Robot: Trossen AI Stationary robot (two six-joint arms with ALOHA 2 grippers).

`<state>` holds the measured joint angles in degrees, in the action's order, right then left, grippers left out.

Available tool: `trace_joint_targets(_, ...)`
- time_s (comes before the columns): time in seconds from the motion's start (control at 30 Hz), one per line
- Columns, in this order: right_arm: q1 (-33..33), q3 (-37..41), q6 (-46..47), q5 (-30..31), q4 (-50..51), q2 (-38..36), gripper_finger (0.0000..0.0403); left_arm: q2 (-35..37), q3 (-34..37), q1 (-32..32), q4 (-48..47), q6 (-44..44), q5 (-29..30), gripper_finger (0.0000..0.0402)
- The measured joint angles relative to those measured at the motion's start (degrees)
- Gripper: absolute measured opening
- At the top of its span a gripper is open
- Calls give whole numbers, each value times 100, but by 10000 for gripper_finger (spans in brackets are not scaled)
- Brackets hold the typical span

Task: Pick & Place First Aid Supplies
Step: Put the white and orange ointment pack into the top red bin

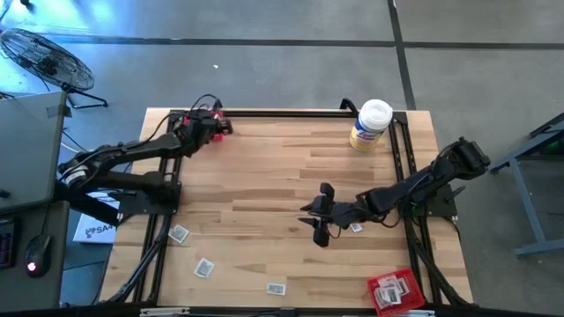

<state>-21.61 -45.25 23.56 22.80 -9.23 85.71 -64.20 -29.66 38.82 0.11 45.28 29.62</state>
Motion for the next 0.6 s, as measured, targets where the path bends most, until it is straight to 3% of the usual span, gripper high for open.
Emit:
trace_joint_targets(0.27,-325,2,253,140,442,0,143,-3,357,1096,-5,965,-531,0)
trace_joint_targets(0.6,-595,2,342,718,432,0,142,-565,357,1181,150,1756,-707,33)
